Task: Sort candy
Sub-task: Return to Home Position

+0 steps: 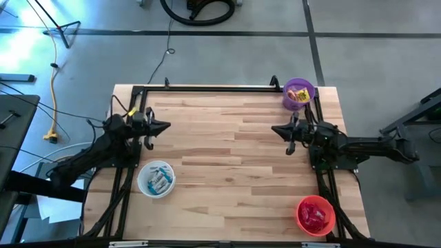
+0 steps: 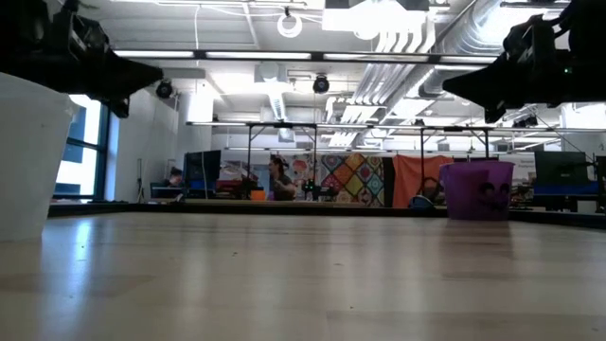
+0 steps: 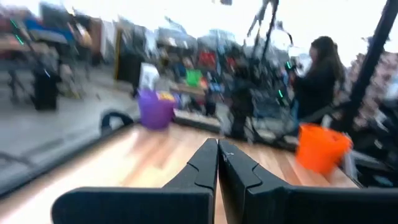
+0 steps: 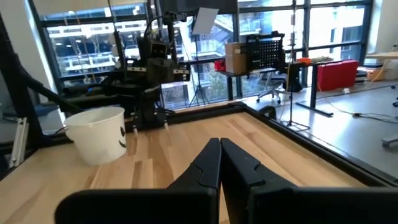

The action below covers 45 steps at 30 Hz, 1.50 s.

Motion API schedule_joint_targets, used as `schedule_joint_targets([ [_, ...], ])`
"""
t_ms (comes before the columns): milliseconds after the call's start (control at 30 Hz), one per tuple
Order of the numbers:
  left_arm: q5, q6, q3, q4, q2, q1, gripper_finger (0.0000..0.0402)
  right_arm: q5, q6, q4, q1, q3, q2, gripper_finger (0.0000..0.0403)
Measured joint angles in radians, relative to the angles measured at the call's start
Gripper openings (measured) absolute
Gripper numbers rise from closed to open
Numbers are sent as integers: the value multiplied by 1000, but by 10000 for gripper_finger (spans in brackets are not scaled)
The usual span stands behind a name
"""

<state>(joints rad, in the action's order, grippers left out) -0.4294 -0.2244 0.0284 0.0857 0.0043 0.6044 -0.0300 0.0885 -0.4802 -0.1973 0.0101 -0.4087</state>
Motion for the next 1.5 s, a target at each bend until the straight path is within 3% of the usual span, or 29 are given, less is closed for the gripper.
schedule_joint_targets([
  [167, 161, 49, -16, 14, -2, -57, 0, -72, -11, 17, 44, 0, 34, 0],
  [467, 357, 78, -16, -66, 8, -158, 0, -256, -19, 30, 114, 0, 46, 0],
  [633, 383, 88, -16, -66, 45, -160, 0, -250, -38, 136, 121, 0, 46, 0],
  [800, 384, 88, -16, -66, 55, -161, 0, -250, 124, 208, 118, 0, 42, 0],
  [933, 384, 88, -16, -66, 55, -161, 0, -184, 181, 207, 120, 1, 42, 0],
  [1500, 385, 88, -16, -66, 55, -160, 0, -160, -5, 102, 120, 54, 82, 0],
])
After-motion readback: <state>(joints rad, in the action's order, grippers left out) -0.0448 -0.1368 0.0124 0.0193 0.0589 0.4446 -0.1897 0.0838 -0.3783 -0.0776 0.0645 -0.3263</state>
